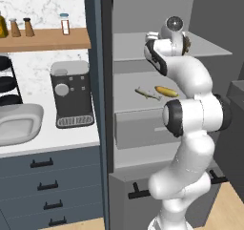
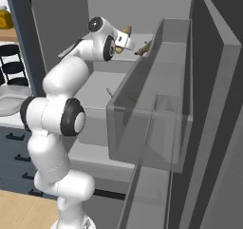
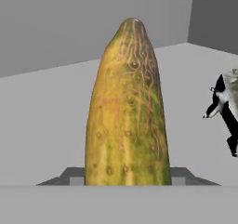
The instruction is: Place one cucumber and one fish in each tupperware on the nearby counter, to pack two identical lunches.
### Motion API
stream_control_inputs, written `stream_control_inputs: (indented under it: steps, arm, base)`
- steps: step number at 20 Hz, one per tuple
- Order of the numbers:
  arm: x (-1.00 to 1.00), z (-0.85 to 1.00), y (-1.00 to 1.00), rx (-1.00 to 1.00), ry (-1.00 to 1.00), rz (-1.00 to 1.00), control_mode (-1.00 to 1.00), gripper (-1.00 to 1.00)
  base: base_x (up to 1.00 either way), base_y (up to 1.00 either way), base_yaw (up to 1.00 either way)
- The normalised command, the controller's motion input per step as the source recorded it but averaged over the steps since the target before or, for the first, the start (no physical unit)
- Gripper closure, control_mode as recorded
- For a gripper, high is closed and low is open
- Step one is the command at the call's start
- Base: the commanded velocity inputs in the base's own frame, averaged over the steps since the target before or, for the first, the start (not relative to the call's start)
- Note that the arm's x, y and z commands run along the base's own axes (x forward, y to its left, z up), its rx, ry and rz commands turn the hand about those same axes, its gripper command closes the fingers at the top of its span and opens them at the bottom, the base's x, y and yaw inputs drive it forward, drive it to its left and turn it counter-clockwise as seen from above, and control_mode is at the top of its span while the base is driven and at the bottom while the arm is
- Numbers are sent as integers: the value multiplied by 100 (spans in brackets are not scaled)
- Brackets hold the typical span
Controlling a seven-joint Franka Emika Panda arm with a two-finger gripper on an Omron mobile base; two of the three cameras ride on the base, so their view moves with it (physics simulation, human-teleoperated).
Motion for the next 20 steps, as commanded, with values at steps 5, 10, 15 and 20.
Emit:
stream_control_inputs:
  steps: [5,10,15,20]
  arm:
    - [-94,29,3,2,-8,13,-100,100]
    - [-100,70,6,6,4,13,-100,100]
    - [-100,16,8,2,24,7,-100,100]
    - [-100,0,14,0,23,7,-100,100]
  base:
    - [0,0,0]
    - [0,0,0]
    - [0,0,0]
    - [0,0,0]
